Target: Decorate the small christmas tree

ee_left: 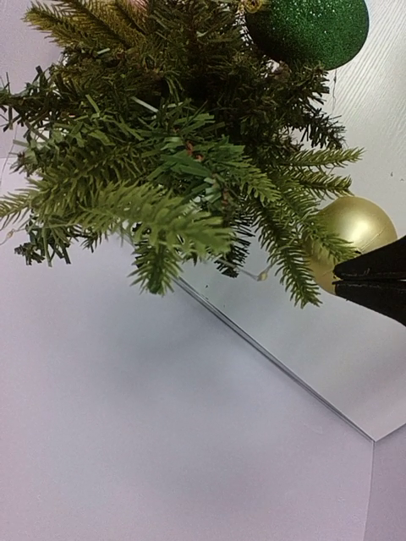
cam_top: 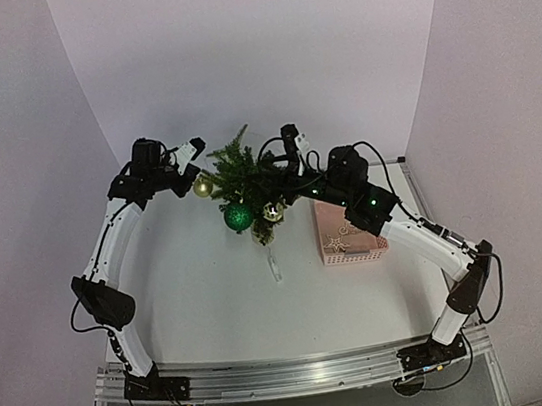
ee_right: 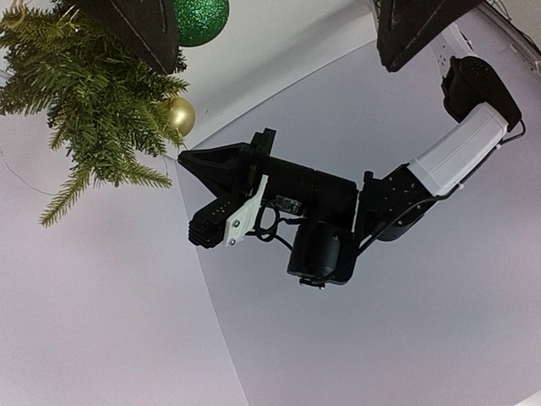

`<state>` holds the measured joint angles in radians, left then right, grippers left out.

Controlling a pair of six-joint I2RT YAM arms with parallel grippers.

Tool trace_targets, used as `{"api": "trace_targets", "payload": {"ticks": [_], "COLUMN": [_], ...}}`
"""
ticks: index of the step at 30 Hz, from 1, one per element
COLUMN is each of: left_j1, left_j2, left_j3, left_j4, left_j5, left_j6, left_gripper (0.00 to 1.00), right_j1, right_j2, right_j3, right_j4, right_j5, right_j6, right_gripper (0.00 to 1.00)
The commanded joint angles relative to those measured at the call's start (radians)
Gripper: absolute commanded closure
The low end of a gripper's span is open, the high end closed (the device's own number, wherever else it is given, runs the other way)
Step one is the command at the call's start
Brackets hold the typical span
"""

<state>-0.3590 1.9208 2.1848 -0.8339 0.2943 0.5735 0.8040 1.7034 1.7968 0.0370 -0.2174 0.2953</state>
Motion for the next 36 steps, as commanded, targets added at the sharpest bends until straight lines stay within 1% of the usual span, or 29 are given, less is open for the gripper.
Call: {"api": "trace_targets", "payload": {"ticks": [1,10,21,36], "left_j1": [-0.006,-0.011,-0.012,-0.02], "left_j2": [0.031,0.047,0.049,0.049], "left_j3": [0.055,0.071,0.128,0.106], "left_j4": [-0.036,-0.067,-0.105,-0.143], "left_j5": [0.021,0.008,0.005,0.032], "left_j6": [-0.028,-0.012,-0.052,-0.087], "left_gripper": [1.0,1.0,1.0,1.0], "right_j1": [0.0,0.0,0.001,0.001], "right_j2": [-0.051,-0.047,-0.05,-0.053], "right_j3": [-0.011,-0.015,-0.019,-0.02], "right_j4": [0.005,0.0,-0.01,-0.015], "right_j5": [0.013,0.014,0.025,0.026], "right_j6": [-0.01,-0.007,-0.008,-0.013], "right_gripper": [0.21,0.21,0.21,0.21]}}
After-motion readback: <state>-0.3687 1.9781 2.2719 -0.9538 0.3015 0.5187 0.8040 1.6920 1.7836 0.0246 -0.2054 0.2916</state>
